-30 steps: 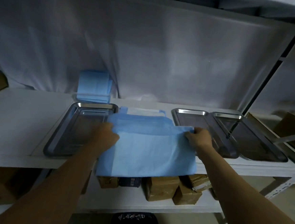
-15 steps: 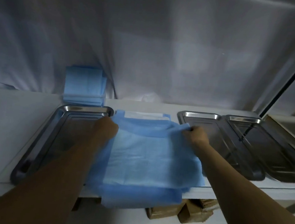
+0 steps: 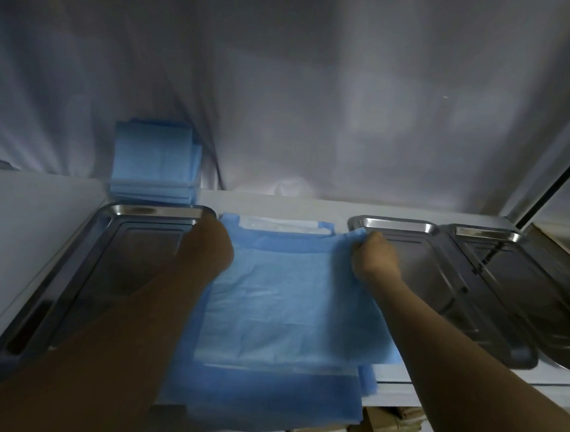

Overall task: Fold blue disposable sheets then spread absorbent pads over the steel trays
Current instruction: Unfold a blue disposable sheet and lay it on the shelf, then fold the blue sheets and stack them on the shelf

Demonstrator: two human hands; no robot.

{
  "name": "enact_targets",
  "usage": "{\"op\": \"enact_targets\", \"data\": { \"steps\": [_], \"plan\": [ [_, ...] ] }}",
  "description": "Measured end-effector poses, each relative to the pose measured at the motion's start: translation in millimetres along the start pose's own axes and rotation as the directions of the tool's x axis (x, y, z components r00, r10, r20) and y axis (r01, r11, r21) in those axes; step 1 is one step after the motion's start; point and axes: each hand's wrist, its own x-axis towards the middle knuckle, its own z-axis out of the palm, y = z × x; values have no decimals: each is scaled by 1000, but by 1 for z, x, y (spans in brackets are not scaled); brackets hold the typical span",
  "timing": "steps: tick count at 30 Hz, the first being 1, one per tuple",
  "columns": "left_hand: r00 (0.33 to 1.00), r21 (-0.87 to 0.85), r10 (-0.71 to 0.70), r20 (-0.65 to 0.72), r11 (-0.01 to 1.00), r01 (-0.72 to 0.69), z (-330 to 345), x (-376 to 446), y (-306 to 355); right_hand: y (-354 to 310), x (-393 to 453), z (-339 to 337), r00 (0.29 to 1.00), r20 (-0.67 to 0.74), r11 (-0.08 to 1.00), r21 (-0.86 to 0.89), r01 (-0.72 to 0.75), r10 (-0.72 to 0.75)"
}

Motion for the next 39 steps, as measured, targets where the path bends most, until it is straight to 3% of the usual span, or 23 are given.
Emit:
{"op": "enact_targets", "data": {
  "steps": [5, 12, 15, 17, 19, 20, 22, 24, 28, 31, 35, 39],
  "plan": [
    [979, 36, 133, -152, 991, -129, 7, 6, -5, -4, 5, 4, 998, -40, 994, -97, -50, 46],
    [963, 171, 208, -174, 969, -178, 14, 6, -6, -3, 8, 7, 998, -46, 971, -237, 20, -31],
    [926, 279, 289, -242, 935, -219, 17, 1, -1, -2, 5, 8, 987, -105, 982, -156, 106, -123],
    [889, 296, 393, -235, 900, -319, 20, -10, 9, -7, -6, 16, 950, -158, 959, -139, 248, -268],
    [890, 209, 428, -160, 895, -393, 27, -31, 19, -14, -28, 30, 897, -123, 905, -105, 413, -424],
    [919, 181, 391, -54, 909, -376, 33, -44, 23, -18, -41, 37, 876, -79, 879, -61, 472, -476],
    [949, 211, 289, 130, 927, -311, 44, -66, 22, -21, -66, 46, 847, 10, 847, -19, 532, -532],
    [949, 261, 247, 196, 920, -294, 51, -85, 14, -15, -82, 46, 836, 102, 834, -71, 546, -539],
    [939, 307, 281, 201, 892, -332, 49, -95, -11, 15, -102, 33, 826, 310, 820, -191, 539, -471],
    [922, 282, 330, 201, 882, -377, 42, -97, -20, 37, -108, 21, 843, 324, 811, -272, 518, -430],
    [903, 262, 394, 169, 866, -427, 34, -118, -9, 46, -119, -1, 940, 128, 911, -233, 340, -318],
    [845, 145, 475, 248, 844, -517, 44, -154, 9, 55, -138, -18, 987, -158, 998, -68, 13, -24]
  ]
}}
